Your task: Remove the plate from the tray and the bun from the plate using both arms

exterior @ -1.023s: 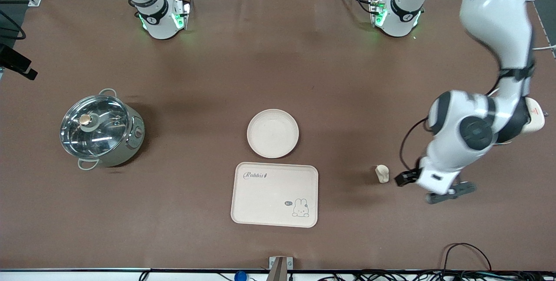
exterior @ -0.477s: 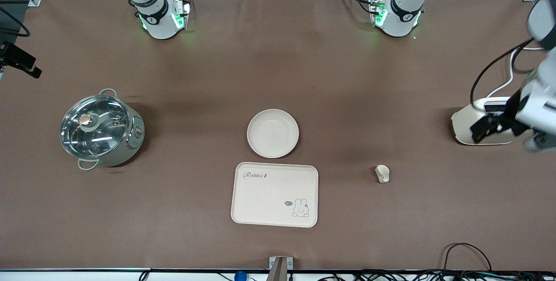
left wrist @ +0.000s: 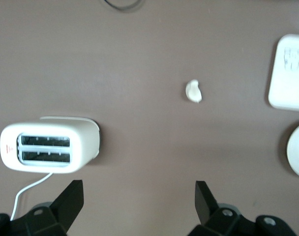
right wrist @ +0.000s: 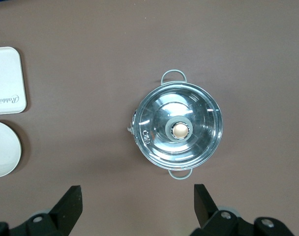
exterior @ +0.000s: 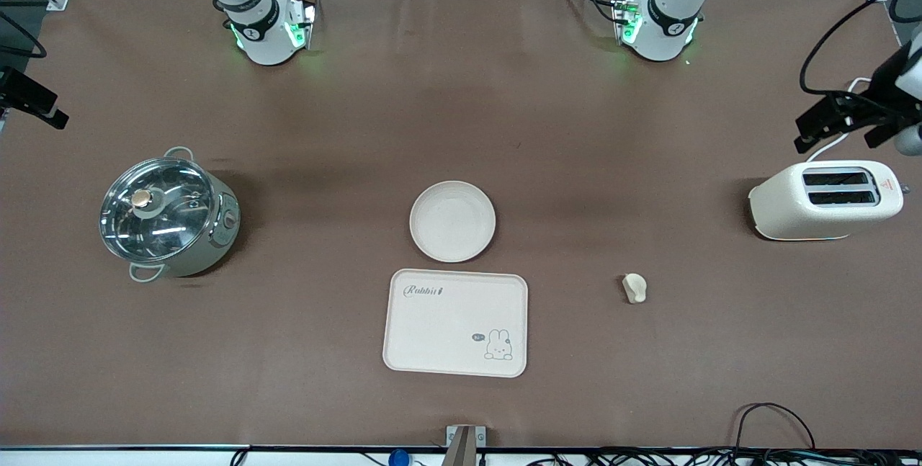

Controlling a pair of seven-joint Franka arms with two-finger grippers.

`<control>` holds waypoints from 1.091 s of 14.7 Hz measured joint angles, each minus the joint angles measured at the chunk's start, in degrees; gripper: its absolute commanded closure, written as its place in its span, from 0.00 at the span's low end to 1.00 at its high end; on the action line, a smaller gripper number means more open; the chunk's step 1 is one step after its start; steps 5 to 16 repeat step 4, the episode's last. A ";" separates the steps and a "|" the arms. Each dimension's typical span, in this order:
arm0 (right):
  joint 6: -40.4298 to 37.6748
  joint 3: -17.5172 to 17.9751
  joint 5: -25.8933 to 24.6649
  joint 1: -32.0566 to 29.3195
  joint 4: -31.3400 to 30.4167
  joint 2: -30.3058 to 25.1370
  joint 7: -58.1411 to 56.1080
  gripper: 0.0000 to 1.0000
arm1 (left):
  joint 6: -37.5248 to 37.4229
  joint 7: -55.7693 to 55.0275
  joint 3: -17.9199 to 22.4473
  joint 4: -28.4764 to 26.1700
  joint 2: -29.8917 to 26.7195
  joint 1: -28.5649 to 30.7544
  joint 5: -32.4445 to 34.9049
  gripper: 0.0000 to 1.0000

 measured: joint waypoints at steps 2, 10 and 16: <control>0.01 -0.08 0.04 -0.01 0.02 0.00 0.00 0.00 | -1.51 1.38 1.30 -2.79 -2.83 -1.56 -1.65 0.00; 0.01 -0.17 0.04 -0.07 0.23 0.00 0.00 0.00 | -2.70 1.91 1.61 -5.10 -5.69 -1.83 -2.38 0.00; 0.01 -0.17 0.04 -0.07 0.23 0.00 0.00 0.00 | -2.70 1.91 1.61 -5.10 -5.69 -1.83 -2.38 0.00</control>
